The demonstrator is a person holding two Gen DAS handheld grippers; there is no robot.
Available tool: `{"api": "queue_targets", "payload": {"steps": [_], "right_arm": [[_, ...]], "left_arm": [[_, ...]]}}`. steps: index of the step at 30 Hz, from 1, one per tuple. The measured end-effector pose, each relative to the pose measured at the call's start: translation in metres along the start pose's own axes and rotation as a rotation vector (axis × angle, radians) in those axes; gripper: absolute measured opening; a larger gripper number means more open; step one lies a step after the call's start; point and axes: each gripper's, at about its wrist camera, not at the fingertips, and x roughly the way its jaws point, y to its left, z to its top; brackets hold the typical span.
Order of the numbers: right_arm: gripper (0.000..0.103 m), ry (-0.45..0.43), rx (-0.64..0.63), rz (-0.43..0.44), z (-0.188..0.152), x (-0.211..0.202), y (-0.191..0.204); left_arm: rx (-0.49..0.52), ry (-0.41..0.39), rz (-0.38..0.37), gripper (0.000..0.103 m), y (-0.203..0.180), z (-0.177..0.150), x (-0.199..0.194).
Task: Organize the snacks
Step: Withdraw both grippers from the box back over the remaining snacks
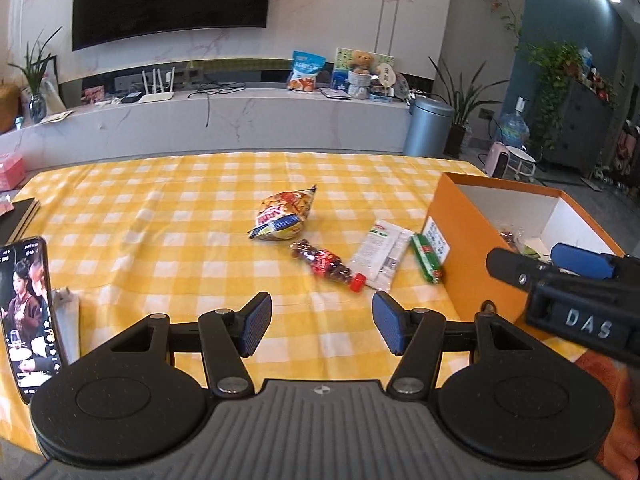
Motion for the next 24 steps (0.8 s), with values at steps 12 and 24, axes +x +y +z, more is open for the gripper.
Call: {"api": "queue_targets", "payload": {"steps": [12, 24], "right_arm": [[0.05, 0.08, -0.209, -0.087, -0.014, 0.043, 0.032], [0.049, 0.129, -0.34, -0.187, -0.019, 0.089, 0.044]], "left_arm": [[-0.136, 0.045, 0.001, 0.068, 0.022, 0.0, 0.028], [-0.173, 0.139, -0.012, 0.068, 0.019, 0.01, 0.074]]}}
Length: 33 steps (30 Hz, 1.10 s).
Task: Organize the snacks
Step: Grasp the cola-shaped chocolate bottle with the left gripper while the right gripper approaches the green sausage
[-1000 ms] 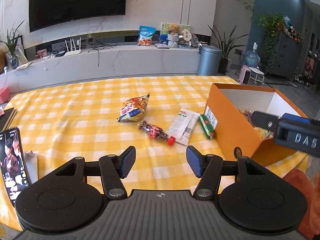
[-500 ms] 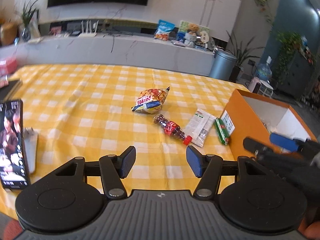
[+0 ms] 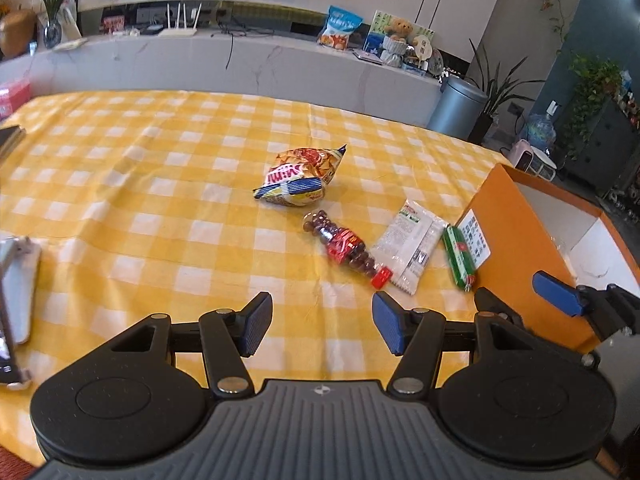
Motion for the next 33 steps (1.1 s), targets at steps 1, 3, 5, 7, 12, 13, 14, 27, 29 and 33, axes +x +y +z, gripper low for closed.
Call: {"api": "queue_targets", "payload": {"steps": [1, 3, 5, 7, 12, 13, 14, 27, 29, 33], "right_arm": [[0.049, -0.008, -0.02, -0.014, 0.001, 0.002, 0.001], [0.049, -0.02, -0.057, -0.032, 0.002, 0.007, 0.003], [0.049, -0.017, -0.077, -0.034, 0.003, 0.013, 0.004], [0.049, -0.01, -0.089, -0.032, 0.004, 0.02, 0.005], [0.049, 0.005, -0.106, -0.033, 0.004, 0.036, 0.009], [0.05, 0.01, -0.102, -0.028, 0.004, 0.039, 0.009], [0.049, 0.004, -0.106, -0.038, 0.004, 0.04, 0.012], [0.035, 0.002, -0.166, -0.055, 0.0, 0.058, 0.021], [0.033, 0.011, -0.193, -0.077, -0.001, 0.062, 0.024], [0.032, 0.058, -0.263, -0.135, -0.003, 0.072, 0.034]], "left_arm": [[-0.015, 0.007, -0.007, 0.068, 0.0, 0.003, 0.005], [-0.048, 0.034, -0.016, 0.068, 0.0, 0.011, 0.017], [-0.076, 0.071, -0.017, 0.068, -0.001, 0.018, 0.032], [-0.095, 0.092, -0.028, 0.068, -0.003, 0.023, 0.045], [-0.115, 0.13, -0.033, 0.068, -0.009, 0.032, 0.073], [-0.124, 0.138, -0.034, 0.068, -0.009, 0.033, 0.078], [-0.135, 0.142, -0.035, 0.068, -0.008, 0.035, 0.083], [-0.107, 0.193, -0.036, 0.041, -0.01, 0.044, 0.115], [-0.067, 0.202, -0.022, 0.033, -0.013, 0.044, 0.114], [0.003, 0.204, 0.016, 0.032, -0.01, 0.041, 0.106]]}}
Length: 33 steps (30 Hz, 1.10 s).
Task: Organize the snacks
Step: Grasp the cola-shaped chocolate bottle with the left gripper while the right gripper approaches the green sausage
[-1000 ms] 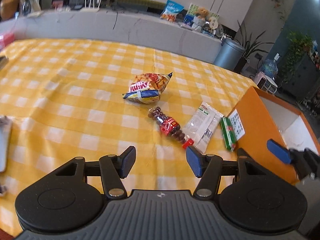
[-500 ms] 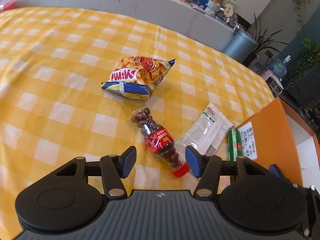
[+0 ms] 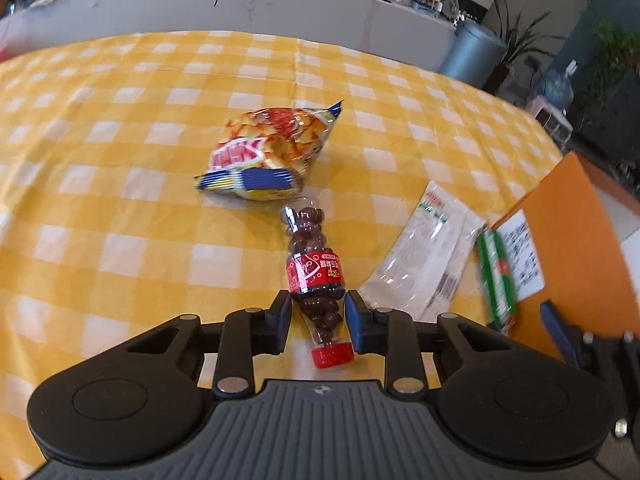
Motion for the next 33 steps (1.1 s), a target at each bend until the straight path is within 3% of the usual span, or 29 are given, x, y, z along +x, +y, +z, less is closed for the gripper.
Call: {"api": "queue_targets", "payload": {"steps": [11, 17, 20, 27, 33], "right_arm": [[0.032, 0.085, -0.059, -0.08, 0.0, 0.02, 0.017], [0.016, 0.13, -0.033, -0.101, -0.003, 0.031, 0.019], [0.015, 0.13, -0.006, -0.093, -0.002, 0.032, 0.016], [0.014, 0.125, 0.164, 0.055, -0.005, 0.011, -0.005], [0.009, 0.164, 0.299, 0.25, -0.006, -0.008, -0.016]], "left_arm": [[-0.005, 0.006, -0.027, 0.032, 0.025, -0.017, -0.019], [0.002, 0.008, -0.035, 0.032, 0.028, -0.02, -0.022], [-0.007, 0.008, -0.043, 0.032, 0.03, -0.023, -0.023], [-0.014, 0.014, -0.047, 0.032, 0.035, -0.032, -0.031], [-0.017, 0.018, -0.035, 0.032, 0.04, -0.046, -0.041]]}}
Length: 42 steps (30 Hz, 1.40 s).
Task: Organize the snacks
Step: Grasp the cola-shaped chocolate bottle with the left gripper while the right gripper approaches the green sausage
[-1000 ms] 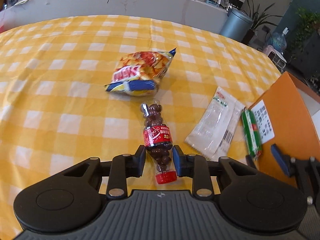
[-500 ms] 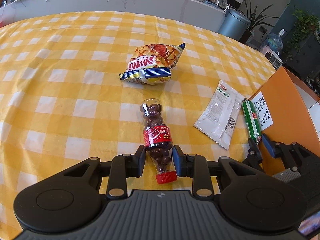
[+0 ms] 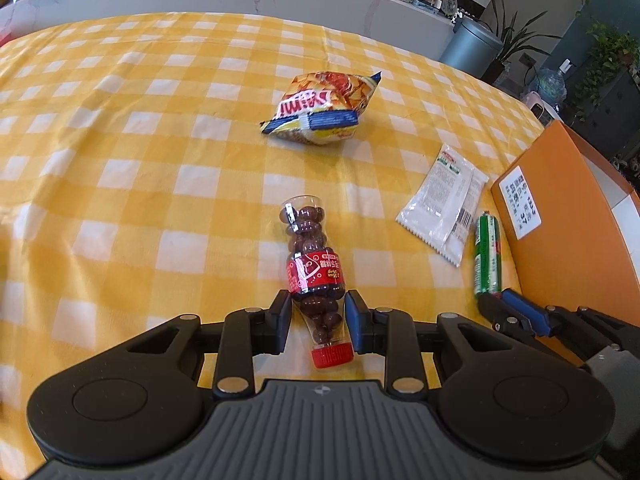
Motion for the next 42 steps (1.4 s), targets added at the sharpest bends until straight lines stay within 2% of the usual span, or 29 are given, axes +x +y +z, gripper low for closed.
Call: {"api": "queue_targets", "payload": {"steps": [2, 5, 8, 9, 12, 13, 17, 20, 23, 27, 29, 32, 34, 36, 37, 42], "right_arm": [[0.0, 0.011, 0.047, 0.062, -0.001, -0.008, -0.003], [0.0, 0.051, 0.084, 0.145, -0.004, -0.012, -0.001], [0.001, 0.046, 0.081, 0.131, -0.009, -0.015, 0.002], [0.004, 0.041, 0.1, 0.133, -0.009, -0.017, 0.0], [0.037, 0.007, 0.2, 0.136, -0.004, -0.022, -0.014], [0.038, -0.01, 0.228, 0.128, -0.001, -0.022, -0.017], [0.039, -0.025, 0.295, 0.073, 0.015, -0.01, -0.02], [0.039, 0.002, 0.36, 0.044, 0.025, 0.006, -0.022], [0.039, 0.041, 0.372, 0.0, 0.032, 0.023, -0.018], [0.039, 0.129, 0.45, 0.049, 0.034, 0.04, -0.023], [0.038, 0.118, 0.444, 0.052, 0.035, 0.04, -0.022], [0.037, 0.114, 0.41, 0.054, 0.033, 0.041, -0.018], [0.03, 0.111, 0.398, 0.055, 0.032, 0.04, -0.019], [0.03, 0.11, 0.393, 0.064, 0.031, 0.039, -0.021], [0.03, 0.111, 0.39, 0.069, 0.031, 0.039, -0.021], [0.027, 0.11, 0.375, 0.102, 0.026, 0.032, -0.022]], "left_arm": [[-0.004, 0.001, 0.007, 0.032, 0.002, -0.004, -0.004], [-0.016, -0.003, 0.018, 0.032, 0.005, -0.01, -0.009], [-0.025, -0.013, 0.021, 0.032, 0.008, -0.012, -0.011], [-0.028, -0.018, 0.021, 0.033, 0.008, -0.012, -0.011], [-0.022, -0.031, 0.027, 0.033, 0.007, -0.012, -0.009], [-0.017, -0.034, 0.03, 0.033, 0.006, -0.011, -0.009], [-0.009, -0.034, 0.031, 0.033, 0.006, -0.009, -0.007], [-0.01, -0.033, 0.031, 0.034, 0.007, -0.007, -0.006], [-0.01, -0.032, 0.034, 0.034, 0.006, -0.005, -0.004], [0.002, -0.038, 0.055, 0.036, 0.001, -0.003, 0.0], [0.004, -0.039, 0.069, 0.041, 0.0, -0.001, 0.002], [0.019, -0.043, 0.088, 0.041, -0.003, -0.001, 0.004], [0.039, -0.046, 0.103, 0.041, -0.006, -0.001, 0.005], [0.057, -0.051, 0.12, 0.04, -0.009, -0.003, 0.005], [0.065, -0.054, 0.12, 0.036, -0.01, -0.003, 0.005], [0.065, -0.062, 0.12, 0.035, -0.01, -0.007, 0.003]]}}
